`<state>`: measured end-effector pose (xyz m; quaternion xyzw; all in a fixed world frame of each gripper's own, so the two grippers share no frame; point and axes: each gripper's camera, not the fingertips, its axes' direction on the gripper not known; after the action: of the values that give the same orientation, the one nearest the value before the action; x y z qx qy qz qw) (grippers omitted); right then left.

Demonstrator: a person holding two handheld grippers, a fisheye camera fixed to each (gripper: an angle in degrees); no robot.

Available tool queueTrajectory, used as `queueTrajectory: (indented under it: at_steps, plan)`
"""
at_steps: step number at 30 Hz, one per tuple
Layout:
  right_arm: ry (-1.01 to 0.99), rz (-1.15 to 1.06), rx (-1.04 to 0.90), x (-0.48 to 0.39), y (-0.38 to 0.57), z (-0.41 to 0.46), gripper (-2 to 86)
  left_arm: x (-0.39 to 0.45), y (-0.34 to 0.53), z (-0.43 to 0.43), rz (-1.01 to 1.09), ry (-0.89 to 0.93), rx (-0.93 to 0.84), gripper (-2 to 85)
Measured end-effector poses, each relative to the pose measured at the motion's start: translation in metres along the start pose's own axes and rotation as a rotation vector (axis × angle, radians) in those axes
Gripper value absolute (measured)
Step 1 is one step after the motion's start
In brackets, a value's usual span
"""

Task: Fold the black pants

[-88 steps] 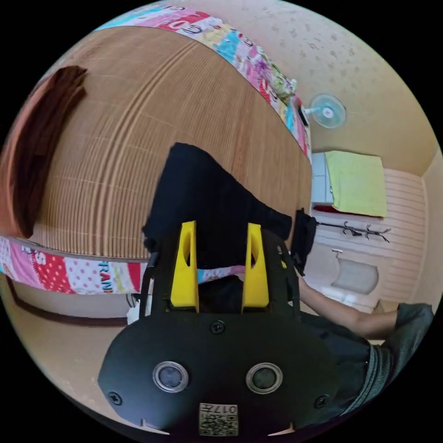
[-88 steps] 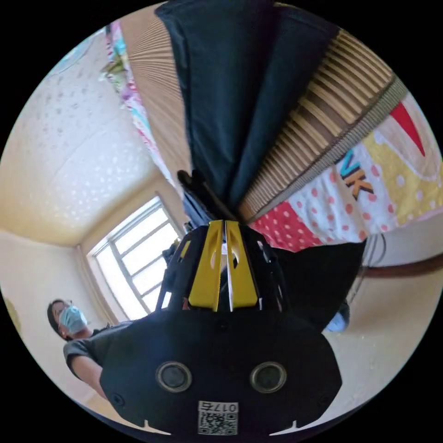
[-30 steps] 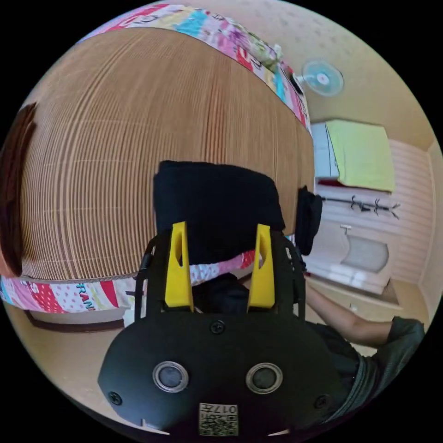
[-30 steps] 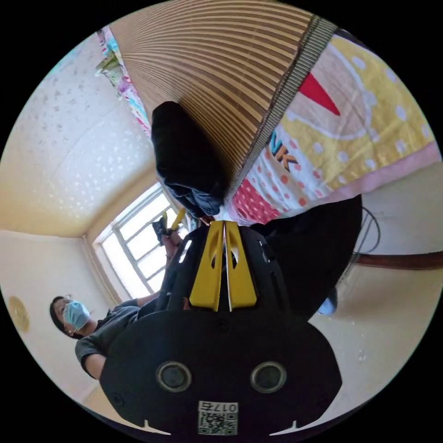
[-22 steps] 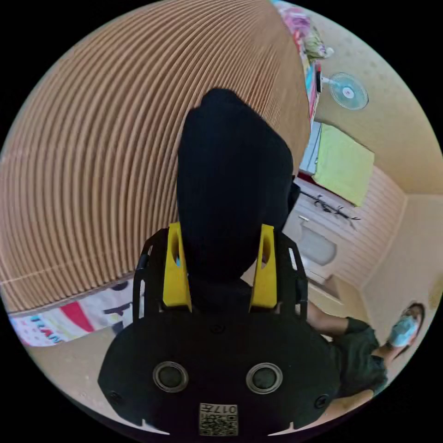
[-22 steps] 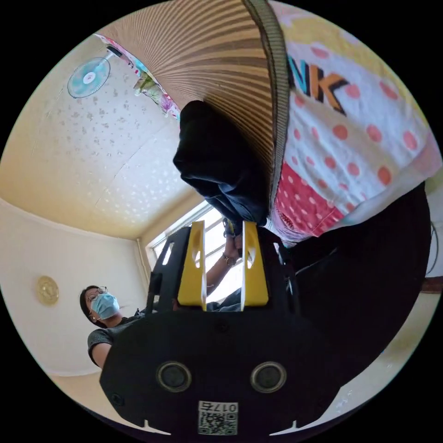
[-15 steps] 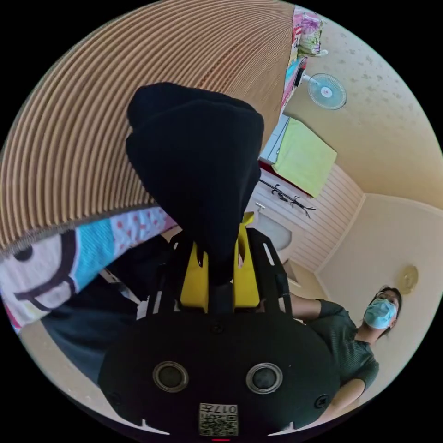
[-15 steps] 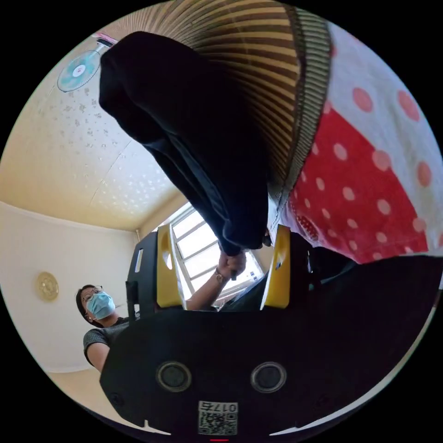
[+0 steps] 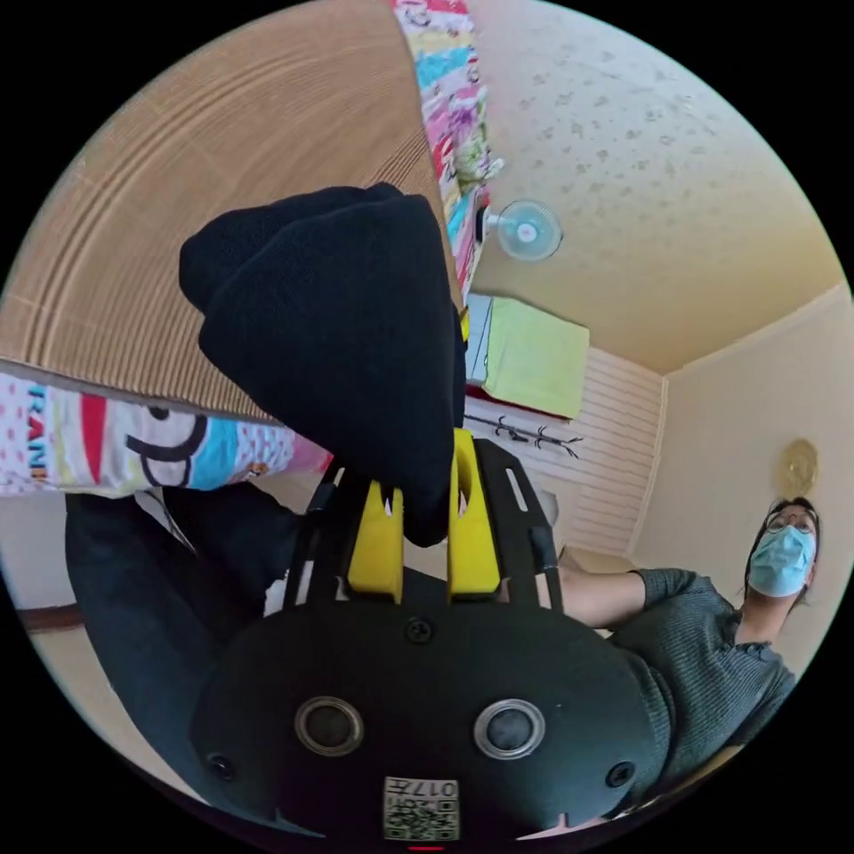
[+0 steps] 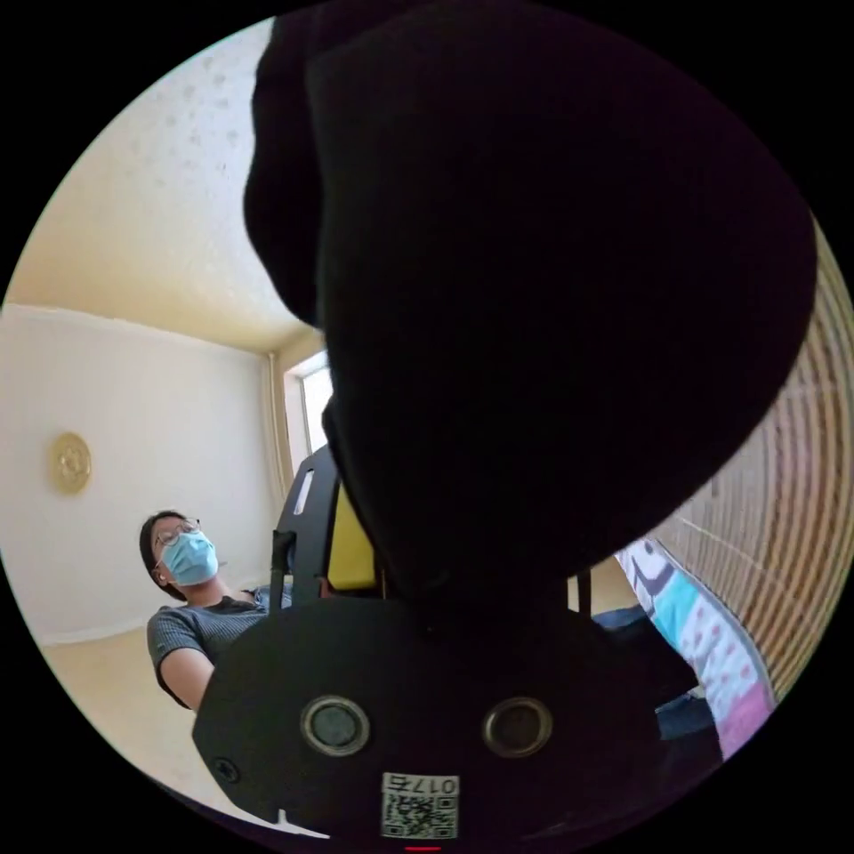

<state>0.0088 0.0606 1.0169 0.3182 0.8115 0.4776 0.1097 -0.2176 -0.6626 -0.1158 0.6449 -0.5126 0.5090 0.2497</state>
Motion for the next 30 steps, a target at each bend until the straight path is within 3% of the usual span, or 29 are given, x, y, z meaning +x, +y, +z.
queueTrajectory:
  at_steps: [9, 11, 13, 15, 18, 21, 22, 25, 29, 30]
  plan:
    - [-0.091, -0.153, -0.574, -0.032, -0.141, 0.361, 17.6, 0.121, 0.008, -0.216, 0.221, -0.087, 0.531, 8.0]
    - [-0.001, -0.122, -0.623, -0.015, -0.161, 0.415, 19.8, 0.125, 0.002, -0.251, 0.182, -0.1, 0.612, 8.8]
    - [0.224, 0.03, -0.522, 0.027, -0.181, 0.435, 21.8, 0.1, -0.012, -0.288, 0.013, -0.162, 0.693, 11.6]
    - [0.314, 0.185, -0.354, 0.061, -0.183, 0.41, 20.3, 0.056, -0.025, -0.307, -0.143, -0.197, 0.72, 13.8]
    - [0.254, 0.319, -0.118, 0.116, -0.156, 0.334, 7.0, -0.053, -0.036, -0.311, -0.422, -0.26, 0.513, 13.5]
    - [0.201, 0.411, 0.026, 0.158, -0.103, 0.224, 2.1, -0.16, 0.027, -0.304, -0.782, -0.237, 0.317, 12.6]
    - [0.236, 0.422, 0.133, 0.16, -0.069, 0.167, 1.5, -0.184, 0.069, -0.307, -0.91, -0.21, 0.334, 12.3]
    - [0.396, 0.542, 0.405, 0.139, 0.046, 0.033, 0.7, -0.213, 0.163, -0.31, -1.099, -0.086, 0.447, 10.3]
    - [0.637, 0.775, 0.778, 0.066, 0.208, -0.065, 0.3, -0.214, 0.229, -0.314, -1.255, -0.088, 0.425, 10.0]
    - [0.77, 0.788, 1.005, 0.022, 0.261, -0.07, 0.2, -0.211, 0.236, -0.319, -1.283, -0.116, 0.414, 9.9]
